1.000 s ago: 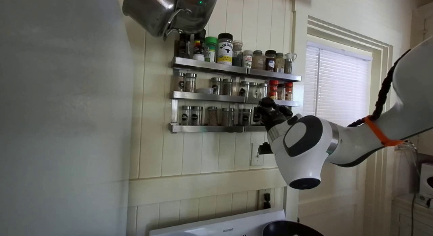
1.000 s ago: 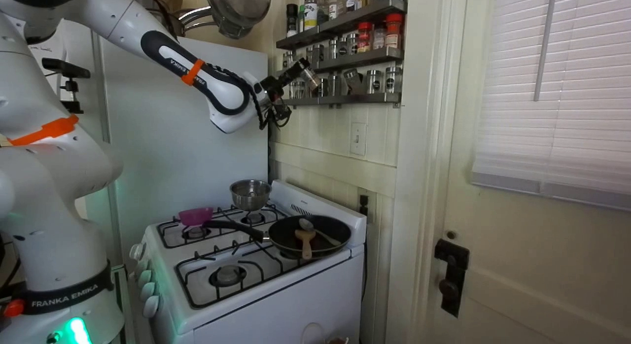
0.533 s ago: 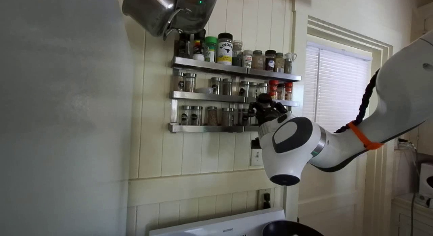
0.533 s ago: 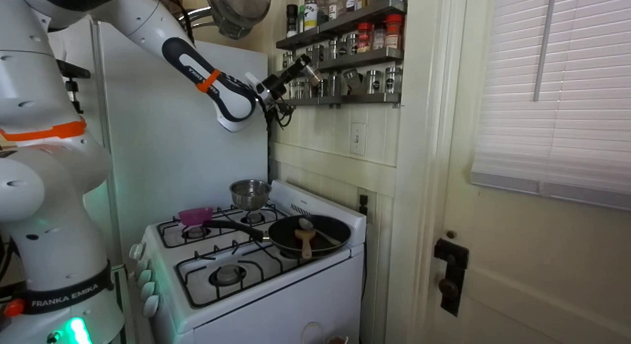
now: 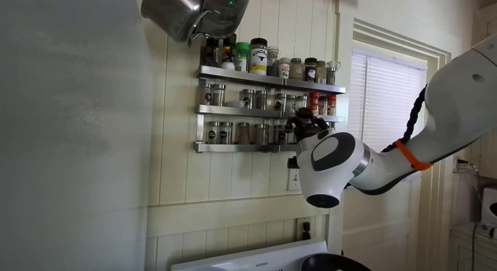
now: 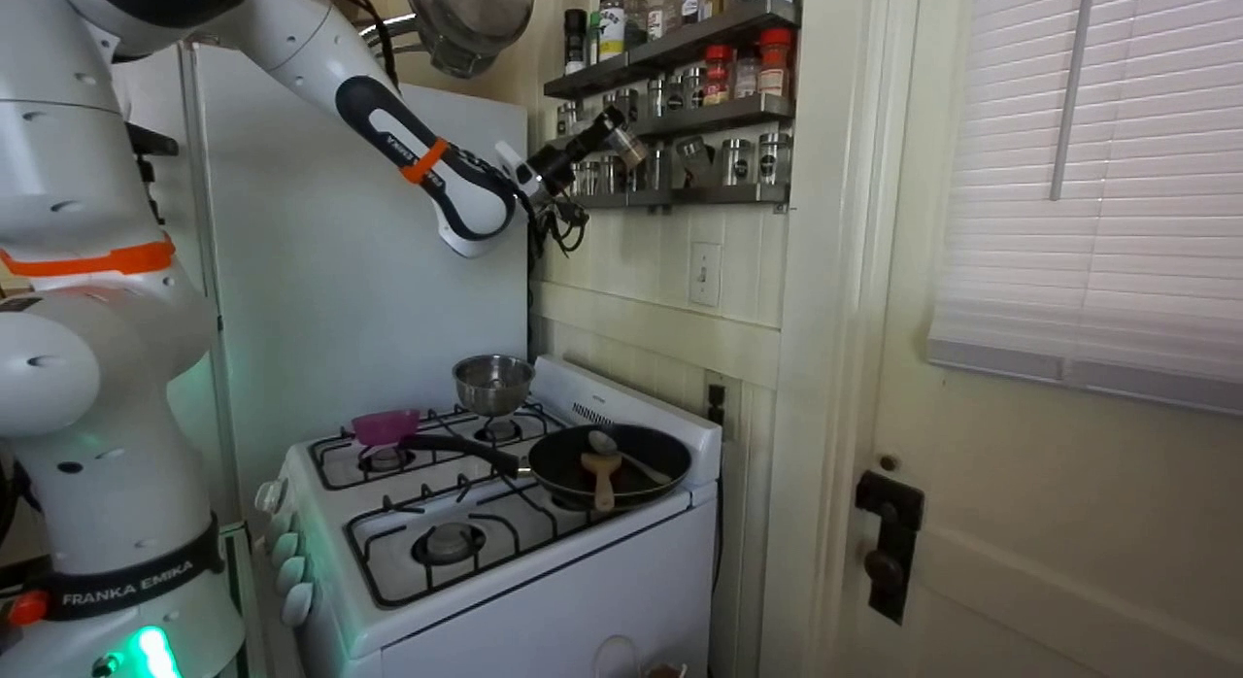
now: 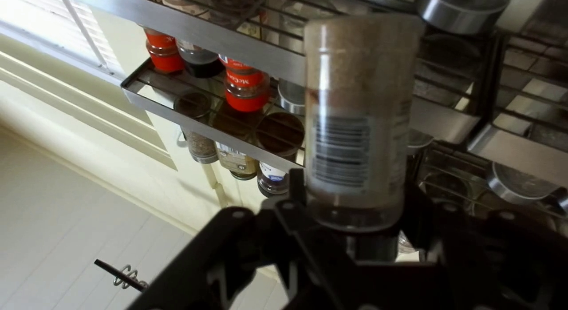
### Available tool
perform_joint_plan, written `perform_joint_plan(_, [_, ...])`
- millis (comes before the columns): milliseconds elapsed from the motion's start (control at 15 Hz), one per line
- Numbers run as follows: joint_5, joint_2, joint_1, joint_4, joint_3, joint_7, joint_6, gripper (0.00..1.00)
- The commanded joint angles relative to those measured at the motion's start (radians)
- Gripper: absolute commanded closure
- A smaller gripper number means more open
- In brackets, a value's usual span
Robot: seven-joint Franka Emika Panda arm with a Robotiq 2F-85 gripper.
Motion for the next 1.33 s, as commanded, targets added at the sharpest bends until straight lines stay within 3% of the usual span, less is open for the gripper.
perform_joint_plan(0, [-0.016, 0.021, 0.175, -0.002, -0.165, -0.019, -0.019, 0.5])
perform_joint_plan(333, [-0.016, 0.021, 0.175, -0.002, -0.165, -0.019, -0.019, 0.5])
perform_joint_plan(400, [-0.016, 0.021, 0.175, -0.002, -0.165, -0.019, -0.019, 0.75])
perform_joint_plan(467, [-0.007, 0.01, 0.029, 0.001, -0.034, 0.006, -0.007, 0.75])
perform_joint_plan(533, [-0.009, 0.016, 0.057, 0.002, -0.066, 0.029, -0.001, 0.75])
perform_joint_plan(1267, [-0.012, 0.011, 0.007, 0.002, -0.039, 0.183, 0.045, 0.75])
